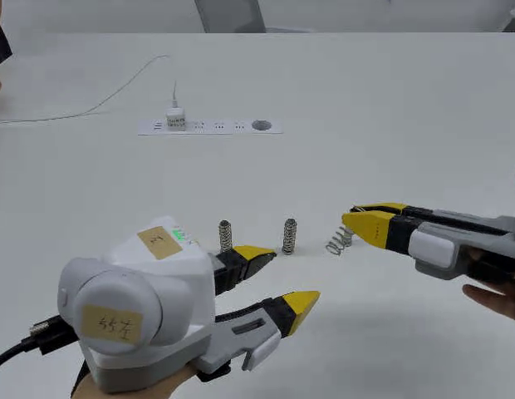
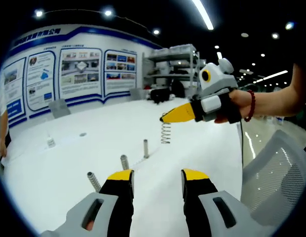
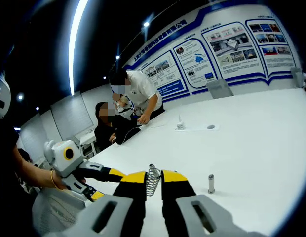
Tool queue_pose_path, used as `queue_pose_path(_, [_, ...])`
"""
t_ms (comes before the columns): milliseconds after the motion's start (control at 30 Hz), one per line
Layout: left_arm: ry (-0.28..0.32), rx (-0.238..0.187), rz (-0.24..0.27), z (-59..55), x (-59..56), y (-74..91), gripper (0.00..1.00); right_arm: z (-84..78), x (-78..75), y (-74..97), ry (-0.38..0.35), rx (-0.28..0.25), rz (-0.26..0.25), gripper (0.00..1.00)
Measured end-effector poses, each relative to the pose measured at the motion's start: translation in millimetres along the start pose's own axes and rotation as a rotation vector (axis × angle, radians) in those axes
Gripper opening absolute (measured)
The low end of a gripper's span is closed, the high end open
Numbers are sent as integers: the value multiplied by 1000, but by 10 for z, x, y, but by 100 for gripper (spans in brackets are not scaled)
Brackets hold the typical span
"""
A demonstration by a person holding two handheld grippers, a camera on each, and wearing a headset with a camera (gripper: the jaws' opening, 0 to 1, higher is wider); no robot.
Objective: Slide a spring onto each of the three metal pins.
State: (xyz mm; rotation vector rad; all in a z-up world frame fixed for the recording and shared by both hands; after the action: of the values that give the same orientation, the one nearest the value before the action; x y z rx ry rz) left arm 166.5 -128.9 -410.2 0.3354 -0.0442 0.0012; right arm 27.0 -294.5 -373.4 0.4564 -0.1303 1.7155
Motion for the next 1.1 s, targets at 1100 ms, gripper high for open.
queue_pose_path(1100, [123,85,241,-262,354,205,79,45,-764,-203,309,183,-269,12])
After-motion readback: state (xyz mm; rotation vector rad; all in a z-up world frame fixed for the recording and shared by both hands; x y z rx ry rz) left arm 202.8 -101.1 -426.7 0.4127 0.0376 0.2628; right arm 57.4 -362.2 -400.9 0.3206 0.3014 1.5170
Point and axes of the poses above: the centre of the closed fingertips' face, and the gripper's own axes: y roughly backward along the fingers, x roughly to its left, z roughly out of its top, the point moved 10 cm from there along y, roughly backward along the fingers, and after that the axes turned 12 degrees about z, right-handed, at the moved point
